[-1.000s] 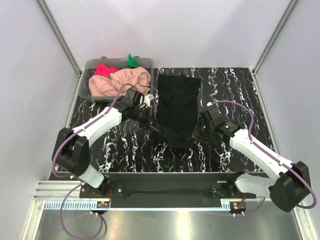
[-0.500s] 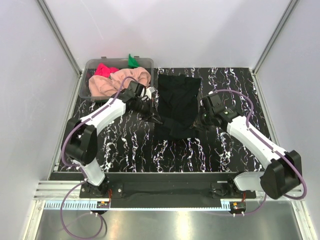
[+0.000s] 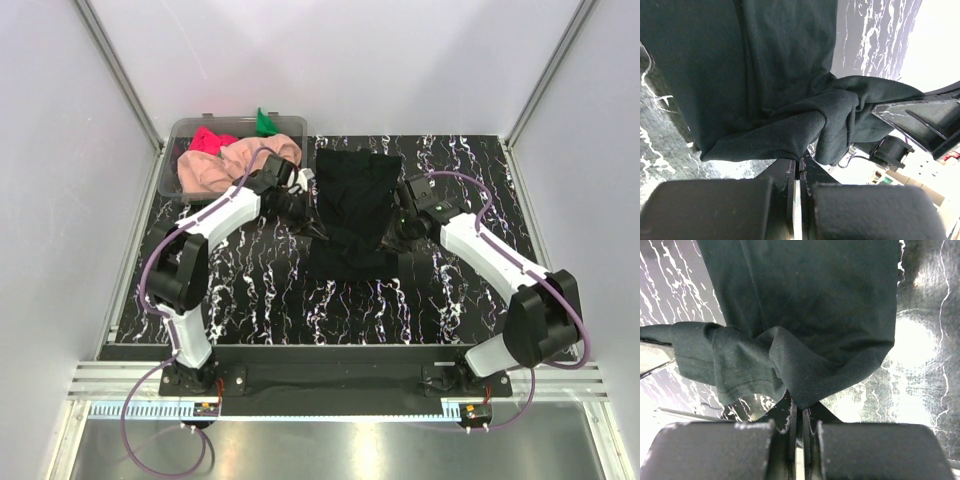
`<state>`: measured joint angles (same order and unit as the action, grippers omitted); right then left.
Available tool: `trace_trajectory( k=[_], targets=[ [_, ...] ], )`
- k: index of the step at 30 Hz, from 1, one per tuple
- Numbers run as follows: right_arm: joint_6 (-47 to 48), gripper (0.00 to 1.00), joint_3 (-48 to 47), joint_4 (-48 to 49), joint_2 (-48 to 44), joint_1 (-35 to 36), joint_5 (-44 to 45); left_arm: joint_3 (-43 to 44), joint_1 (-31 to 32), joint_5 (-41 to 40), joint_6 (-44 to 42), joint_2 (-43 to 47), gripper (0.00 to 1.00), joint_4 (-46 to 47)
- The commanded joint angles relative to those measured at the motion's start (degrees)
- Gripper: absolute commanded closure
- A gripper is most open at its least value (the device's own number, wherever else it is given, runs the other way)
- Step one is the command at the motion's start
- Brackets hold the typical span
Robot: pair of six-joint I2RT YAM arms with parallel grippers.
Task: Fold and stack the t-shirts
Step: Fold the tshirt
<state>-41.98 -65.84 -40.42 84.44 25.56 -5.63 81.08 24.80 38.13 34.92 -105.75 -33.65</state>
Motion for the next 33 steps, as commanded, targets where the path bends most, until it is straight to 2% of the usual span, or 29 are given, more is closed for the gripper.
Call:
trace_trajectory(
  k=[1,13,16,18,20,21,25,33],
  targets=[
    [1.28,1.0,-3.24,0.08,0.81,-1.21,0.09,3.47,-0.63,0.01,-0.64,-1.38,1.0,0.25],
    [2.25,1.0,-6.58,-1.5,7.22,-3.59,0.71,11.02,-1.68,0.28,-1.08,-7.88,1.0,-1.68],
    [2.25,0.83,-7.63,-2.03,10.12,-3.68,0.53,13.04,-1.86,1.59,-1.08,-10.87,0.73,-2.38],
    [2.07,0.78,-8.42,-2.47,11.79,-3.68,1.05,13.4,-1.86,1.16,-1.52,-12.11,0.6,-3.35],
    [2.77,0.66,-9.38,-2.47,12.5,-3.68,2.02,12.97,-1.86,0.2,-1.78,-12.02,0.54,-3.35],
    [2.86,0.53,-9.91,-2.73,13.2,-3.68,2.55,12.88,-1.94,0.02,-1.87,-12.02,0.53,-3.35],
    [3.3,0.54,-12.37,-2.99,13.82,-4.03,5.36,12.96,-2.29,-0.25,-2.13,-11.93,0.53,-3.35],
    [5.59,0.56,-17.47,-4.05,16.54,-4.55,4.93,12.97,-2.56,1.68,-2.48,-11.14,0.56,-3.35]
  ],
)
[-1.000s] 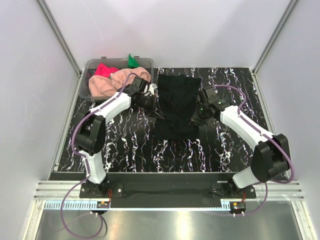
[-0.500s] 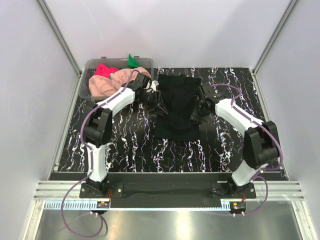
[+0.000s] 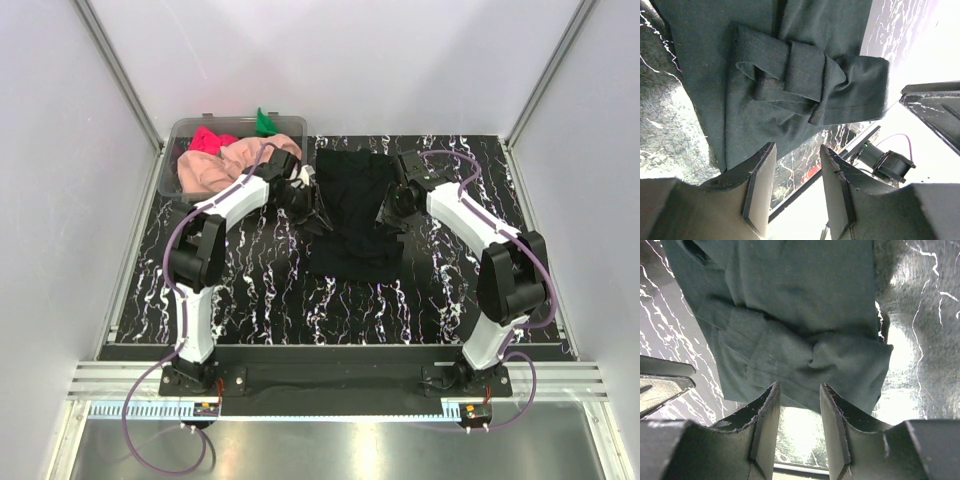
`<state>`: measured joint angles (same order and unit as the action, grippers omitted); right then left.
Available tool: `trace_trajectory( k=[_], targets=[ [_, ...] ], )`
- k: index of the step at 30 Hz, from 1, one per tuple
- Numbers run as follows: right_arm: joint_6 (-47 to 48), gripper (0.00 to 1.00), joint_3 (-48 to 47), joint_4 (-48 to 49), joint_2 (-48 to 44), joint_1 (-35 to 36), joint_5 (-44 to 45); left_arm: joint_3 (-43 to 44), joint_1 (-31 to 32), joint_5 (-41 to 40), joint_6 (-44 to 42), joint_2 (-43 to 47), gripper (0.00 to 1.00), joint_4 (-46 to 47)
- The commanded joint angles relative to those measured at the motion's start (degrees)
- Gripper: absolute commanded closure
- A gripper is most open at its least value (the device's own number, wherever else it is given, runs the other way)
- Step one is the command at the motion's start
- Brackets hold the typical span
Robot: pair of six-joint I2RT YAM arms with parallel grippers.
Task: Fold and stack the t-shirts
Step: Fold the tshirt
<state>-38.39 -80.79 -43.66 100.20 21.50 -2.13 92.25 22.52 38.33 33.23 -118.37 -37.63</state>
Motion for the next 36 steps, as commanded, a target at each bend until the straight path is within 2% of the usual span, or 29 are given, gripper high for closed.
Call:
trace_trajectory(
  k=[1,8,12,23,29,36],
  targets=[
    [2.27,0.56,-3.14,-0.9,0.87,-0.58,1.25,1.53,-0.29,1.05,-0.98,2.08,0.56,0.62],
    [1.92,0.56,-3.14,-3.36,-0.18,-0.67,0.02,-0.22,-0.46,1.58,-1.24,2.79,0.54,0.54],
    [1.57,0.55,-0.51,-4.07,-4.39,-0.84,0.55,-1.02,-0.64,1.22,-0.98,3.49,0.52,0.54],
    [-1.16,0.55,5.47,-7.93,-7.04,-0.84,1.69,-1.46,-0.73,1.66,-1.15,3.32,0.52,0.36],
    [-2.56,0.55,4.95,-8.9,-5.28,-0.93,4.06,0.03,-1.69,1.49,0.25,1.3,0.5,0.19],
    [-2.3,0.53,4.95,-9.25,-4.32,-1.72,4.69,5.57,-2.92,1.22,1.92,-2.48,0.48,-0.52]
  ],
)
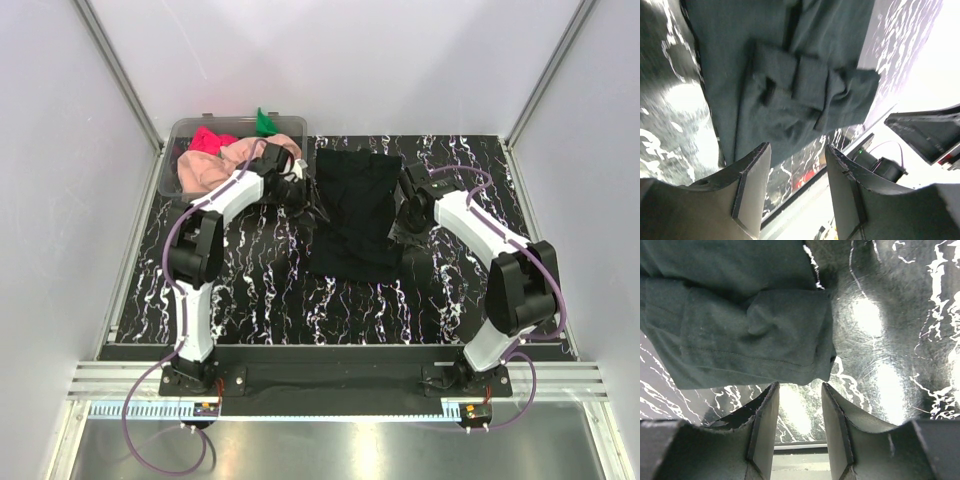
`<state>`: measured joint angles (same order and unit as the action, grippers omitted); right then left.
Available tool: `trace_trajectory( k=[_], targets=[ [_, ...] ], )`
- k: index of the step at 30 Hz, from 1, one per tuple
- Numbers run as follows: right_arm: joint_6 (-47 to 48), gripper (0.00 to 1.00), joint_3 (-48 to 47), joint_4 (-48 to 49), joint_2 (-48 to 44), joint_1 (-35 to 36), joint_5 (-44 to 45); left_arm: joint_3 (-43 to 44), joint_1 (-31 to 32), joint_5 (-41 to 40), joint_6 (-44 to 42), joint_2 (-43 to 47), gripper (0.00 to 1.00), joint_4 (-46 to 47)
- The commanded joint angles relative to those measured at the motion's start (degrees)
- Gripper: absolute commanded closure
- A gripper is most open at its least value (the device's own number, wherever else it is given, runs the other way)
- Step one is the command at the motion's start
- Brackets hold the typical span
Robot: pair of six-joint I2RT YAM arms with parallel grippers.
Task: Fold and stack the t-shirts
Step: Fold the tshirt
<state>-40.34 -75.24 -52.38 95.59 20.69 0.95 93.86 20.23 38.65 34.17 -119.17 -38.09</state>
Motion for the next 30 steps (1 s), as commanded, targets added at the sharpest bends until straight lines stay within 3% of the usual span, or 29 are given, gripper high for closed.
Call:
trace_trajectory(
  k=[1,30],
  targets=[
    [-0.36,0.53,-0.52,-0.53,0.65,-0.91,1.69,4.39,-0.63,0.9,0.9,-1.85,0.48,-0.41],
    [1.84,0.5,0.97,5.18,10.4,-1.18,-0.77,1.94,-0.63,2.22,-0.69,-0.62,0.49,-0.5]
  ],
)
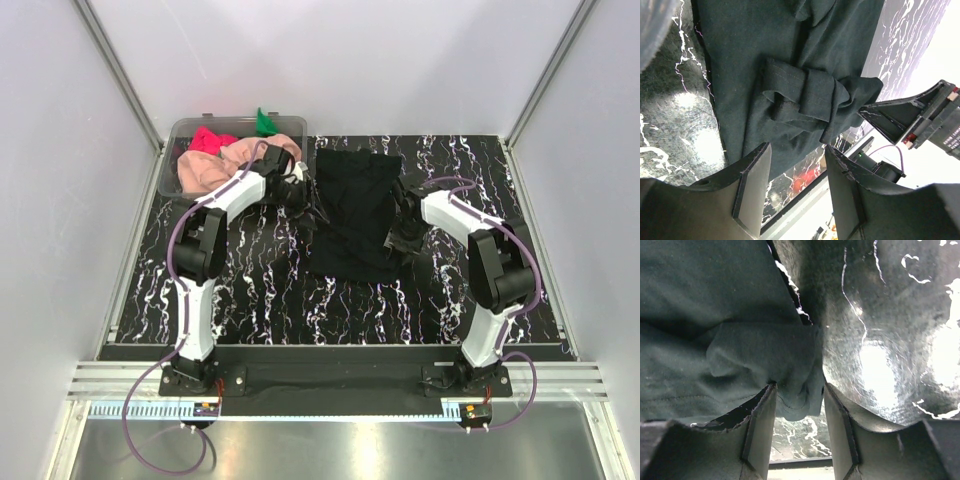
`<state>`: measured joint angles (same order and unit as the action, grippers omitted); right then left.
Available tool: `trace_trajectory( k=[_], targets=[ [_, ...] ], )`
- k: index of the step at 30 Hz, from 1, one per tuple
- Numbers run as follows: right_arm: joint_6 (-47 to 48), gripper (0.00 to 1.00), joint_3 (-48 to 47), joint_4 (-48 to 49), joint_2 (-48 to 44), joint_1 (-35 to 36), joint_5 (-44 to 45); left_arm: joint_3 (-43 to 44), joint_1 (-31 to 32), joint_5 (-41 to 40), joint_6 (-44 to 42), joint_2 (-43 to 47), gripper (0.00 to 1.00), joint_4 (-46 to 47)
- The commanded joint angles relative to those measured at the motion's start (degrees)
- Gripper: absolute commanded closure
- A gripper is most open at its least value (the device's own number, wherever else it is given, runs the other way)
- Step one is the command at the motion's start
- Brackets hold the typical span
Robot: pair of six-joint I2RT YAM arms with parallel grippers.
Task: Fold and stack the t-shirts
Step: Fold the tshirt
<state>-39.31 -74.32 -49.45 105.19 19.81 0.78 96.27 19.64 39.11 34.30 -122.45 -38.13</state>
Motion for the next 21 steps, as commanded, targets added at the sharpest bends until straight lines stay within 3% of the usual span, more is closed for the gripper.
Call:
trace_trajectory(
  k=[1,12,13,18,19,21],
  targets=[
    [0.9,0.5,-0.29,2.6,1.07,-0.39,-0.6,-0.9,-0.13,1.76,-0.91,3.01,0.49,-0.45],
    [3.09,0.53,-1.08,4.36,3.0,-0.3,-1.3,-4.51,-0.13,1.05,-1.78,6.0,0.5,-0.45],
    [3.27,0.63,-1.17,4.62,3.18,-0.3,-1.39,-4.77,-0.13,0.97,-1.78,6.0,0.5,-0.45],
    [3.71,0.78,-1.87,4.63,2.57,-0.3,-1.39,-5.48,-0.13,0.79,-1.96,6.44,0.5,-0.37],
    [3.71,0.91,-1.96,4.63,2.39,-0.39,-1.39,-5.48,-0.13,0.79,-1.96,6.52,0.5,-0.45],
    [3.8,1.0,-1.96,4.63,1.95,-0.3,-1.3,-5.48,-0.13,0.61,-1.96,6.26,0.5,-0.45]
  ],
)
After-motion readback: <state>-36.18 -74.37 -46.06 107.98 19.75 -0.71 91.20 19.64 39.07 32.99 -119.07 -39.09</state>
